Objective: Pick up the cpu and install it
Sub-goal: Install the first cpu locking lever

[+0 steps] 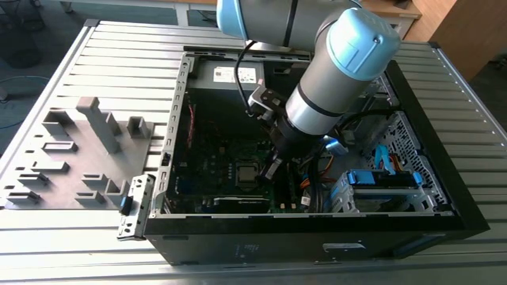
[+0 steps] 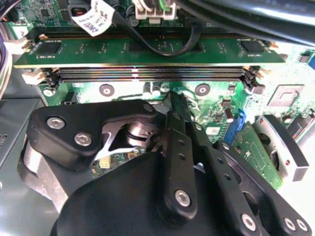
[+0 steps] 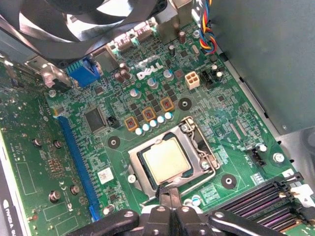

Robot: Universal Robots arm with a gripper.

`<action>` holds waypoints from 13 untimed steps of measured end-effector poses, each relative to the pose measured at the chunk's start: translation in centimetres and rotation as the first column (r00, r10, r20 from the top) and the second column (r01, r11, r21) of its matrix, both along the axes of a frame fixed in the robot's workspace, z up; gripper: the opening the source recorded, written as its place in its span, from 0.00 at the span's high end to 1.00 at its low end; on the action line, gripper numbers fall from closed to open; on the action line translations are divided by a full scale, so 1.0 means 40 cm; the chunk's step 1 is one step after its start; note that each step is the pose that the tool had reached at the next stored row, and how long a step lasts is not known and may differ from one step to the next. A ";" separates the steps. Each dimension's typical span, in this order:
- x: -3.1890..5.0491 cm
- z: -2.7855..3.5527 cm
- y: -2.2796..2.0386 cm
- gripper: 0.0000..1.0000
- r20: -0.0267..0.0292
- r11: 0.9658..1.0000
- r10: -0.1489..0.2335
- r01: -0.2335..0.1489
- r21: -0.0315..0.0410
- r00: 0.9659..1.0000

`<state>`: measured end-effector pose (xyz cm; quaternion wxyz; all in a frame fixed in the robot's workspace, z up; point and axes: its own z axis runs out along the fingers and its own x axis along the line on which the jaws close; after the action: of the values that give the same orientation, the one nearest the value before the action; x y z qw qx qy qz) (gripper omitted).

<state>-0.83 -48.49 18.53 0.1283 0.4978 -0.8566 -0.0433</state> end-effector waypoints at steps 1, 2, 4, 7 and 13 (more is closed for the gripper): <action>0.000 0.000 0.000 0.89 0.000 1.000 0.000 0.000 0.000 1.000; 0.000 0.000 0.000 0.89 0.000 1.000 0.000 0.000 0.000 1.000; 0.001 0.000 0.000 0.89 0.000 1.000 0.001 -0.001 0.000 1.000; 0.005 -0.001 0.000 0.89 0.000 1.000 0.005 -0.005 0.000 1.000; 0.006 -0.001 -0.003 0.89 0.000 1.000 0.011 -0.011 0.001 1.000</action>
<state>-0.59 -48.61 18.48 0.1284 0.5027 -0.8538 -0.0428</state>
